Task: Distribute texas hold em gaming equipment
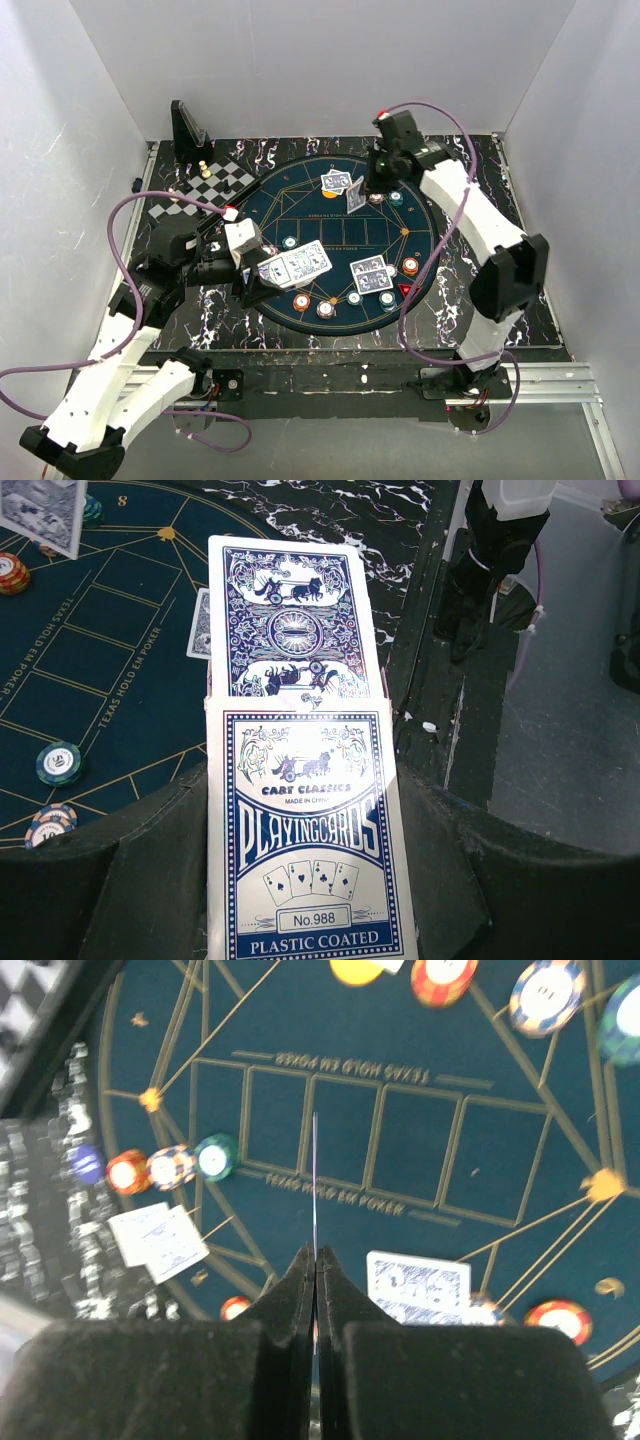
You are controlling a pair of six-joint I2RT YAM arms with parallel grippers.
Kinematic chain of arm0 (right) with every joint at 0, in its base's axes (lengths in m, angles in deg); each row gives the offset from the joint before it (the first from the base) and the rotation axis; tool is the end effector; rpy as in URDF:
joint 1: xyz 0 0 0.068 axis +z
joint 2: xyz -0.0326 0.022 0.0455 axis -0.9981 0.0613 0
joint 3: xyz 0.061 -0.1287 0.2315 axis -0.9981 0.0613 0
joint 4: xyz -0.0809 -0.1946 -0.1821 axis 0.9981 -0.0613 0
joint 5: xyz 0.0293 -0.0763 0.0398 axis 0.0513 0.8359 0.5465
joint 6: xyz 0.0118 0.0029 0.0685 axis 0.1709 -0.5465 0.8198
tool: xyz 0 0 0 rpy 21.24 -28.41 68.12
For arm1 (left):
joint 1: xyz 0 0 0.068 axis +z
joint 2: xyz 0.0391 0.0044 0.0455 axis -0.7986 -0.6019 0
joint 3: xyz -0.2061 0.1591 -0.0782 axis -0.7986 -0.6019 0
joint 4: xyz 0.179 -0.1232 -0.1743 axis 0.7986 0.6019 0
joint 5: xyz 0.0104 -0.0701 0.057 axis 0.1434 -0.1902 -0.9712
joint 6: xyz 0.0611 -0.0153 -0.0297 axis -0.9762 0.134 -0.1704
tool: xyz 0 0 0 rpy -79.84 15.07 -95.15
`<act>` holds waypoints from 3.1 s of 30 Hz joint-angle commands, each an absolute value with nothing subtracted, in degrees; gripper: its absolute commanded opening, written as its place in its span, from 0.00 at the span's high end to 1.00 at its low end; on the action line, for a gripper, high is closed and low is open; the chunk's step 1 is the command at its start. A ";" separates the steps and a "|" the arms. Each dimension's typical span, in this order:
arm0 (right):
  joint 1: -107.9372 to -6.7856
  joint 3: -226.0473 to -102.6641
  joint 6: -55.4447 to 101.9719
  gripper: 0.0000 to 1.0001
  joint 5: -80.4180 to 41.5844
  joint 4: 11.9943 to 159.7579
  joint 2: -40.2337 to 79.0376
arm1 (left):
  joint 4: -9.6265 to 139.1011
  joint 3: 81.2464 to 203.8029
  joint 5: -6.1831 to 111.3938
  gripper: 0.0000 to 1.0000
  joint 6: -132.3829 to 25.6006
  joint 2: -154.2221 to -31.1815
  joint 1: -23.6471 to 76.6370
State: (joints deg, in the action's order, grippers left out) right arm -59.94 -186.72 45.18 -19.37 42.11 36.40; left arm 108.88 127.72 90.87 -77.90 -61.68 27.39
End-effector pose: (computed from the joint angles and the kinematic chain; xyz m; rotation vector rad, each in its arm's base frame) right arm 0.3662 0.1913 0.3424 -0.0212 2.4261 0.6151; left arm 0.1390 -0.1122 0.3602 1.1259 1.7037 -0.9745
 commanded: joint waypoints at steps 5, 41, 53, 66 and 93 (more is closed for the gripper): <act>-49.06 -205.60 31.22 0.99 13.07 36.11 51.42 | 109.64 131.09 91.98 1.00 -77.19 -60.45 27.68; -30.41 -203.60 34.28 0.80 16.89 45.52 73.15 | 112.46 133.20 92.16 1.00 -76.40 -59.31 27.59; -33.66 -194.20 36.13 0.49 5.37 48.41 59.89 | 112.10 132.85 92.16 1.00 -76.75 -59.04 27.59; -43.07 -193.22 40.79 0.68 -1.67 53.87 62.42 | 111.75 132.49 91.63 1.00 -76.84 -59.22 27.68; -44.92 -200.25 46.51 0.69 -11.34 57.12 72.79 | 110.44 132.23 90.93 1.00 -77.19 -60.71 27.68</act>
State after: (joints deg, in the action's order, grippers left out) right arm -44.42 -197.12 44.76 -8.84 56.21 70.46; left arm 112.60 131.39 90.82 -76.92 -60.61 27.39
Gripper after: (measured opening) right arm 0.313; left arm 0.641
